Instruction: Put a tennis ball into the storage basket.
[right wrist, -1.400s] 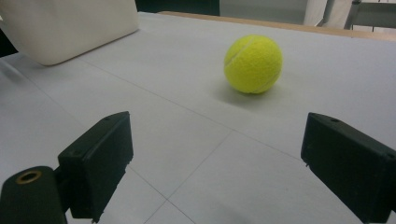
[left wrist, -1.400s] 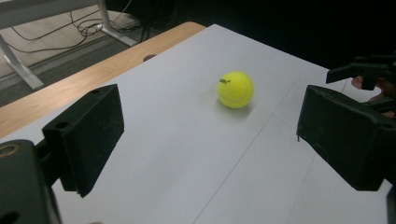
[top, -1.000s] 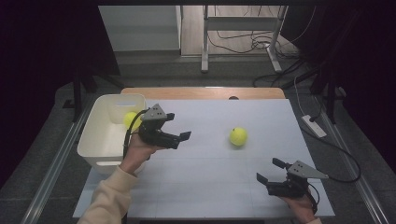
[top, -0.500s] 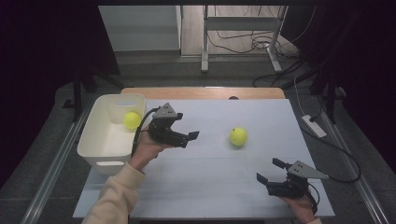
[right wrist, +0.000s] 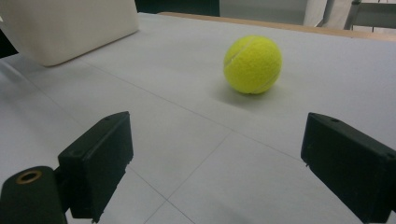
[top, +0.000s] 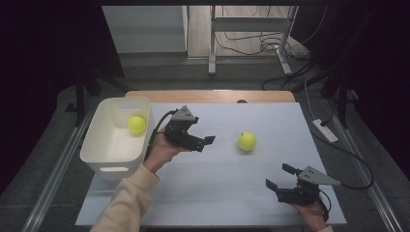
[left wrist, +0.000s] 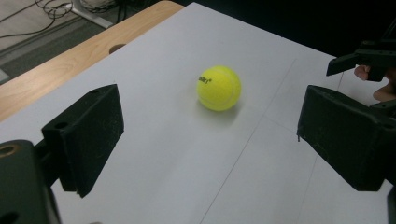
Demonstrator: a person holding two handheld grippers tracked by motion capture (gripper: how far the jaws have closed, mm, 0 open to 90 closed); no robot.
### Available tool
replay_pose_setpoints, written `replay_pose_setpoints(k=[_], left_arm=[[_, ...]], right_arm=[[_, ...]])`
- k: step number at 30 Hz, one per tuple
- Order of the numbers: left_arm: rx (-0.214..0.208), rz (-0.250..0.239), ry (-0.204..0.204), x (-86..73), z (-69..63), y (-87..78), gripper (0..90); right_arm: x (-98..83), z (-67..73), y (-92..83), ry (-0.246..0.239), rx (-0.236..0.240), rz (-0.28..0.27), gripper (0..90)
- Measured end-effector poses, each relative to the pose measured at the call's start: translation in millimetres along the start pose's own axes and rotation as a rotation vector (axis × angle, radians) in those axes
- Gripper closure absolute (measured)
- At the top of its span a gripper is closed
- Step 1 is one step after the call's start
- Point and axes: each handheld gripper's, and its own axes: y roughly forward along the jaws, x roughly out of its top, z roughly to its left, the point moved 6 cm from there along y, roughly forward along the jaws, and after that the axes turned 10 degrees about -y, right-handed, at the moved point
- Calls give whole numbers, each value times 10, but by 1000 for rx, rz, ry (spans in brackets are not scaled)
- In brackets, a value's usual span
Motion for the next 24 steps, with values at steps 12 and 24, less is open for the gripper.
replay_pose_setpoints(k=[12, 24], left_arm=[[3, 24, -2, 28, 2, 149, 81], [0, 39, -2, 54, 4, 278, 83]], right_arm=[[2, -3, -2, 2, -1, -2, 91], [1, -5, -4, 0, -3, -1, 91]])
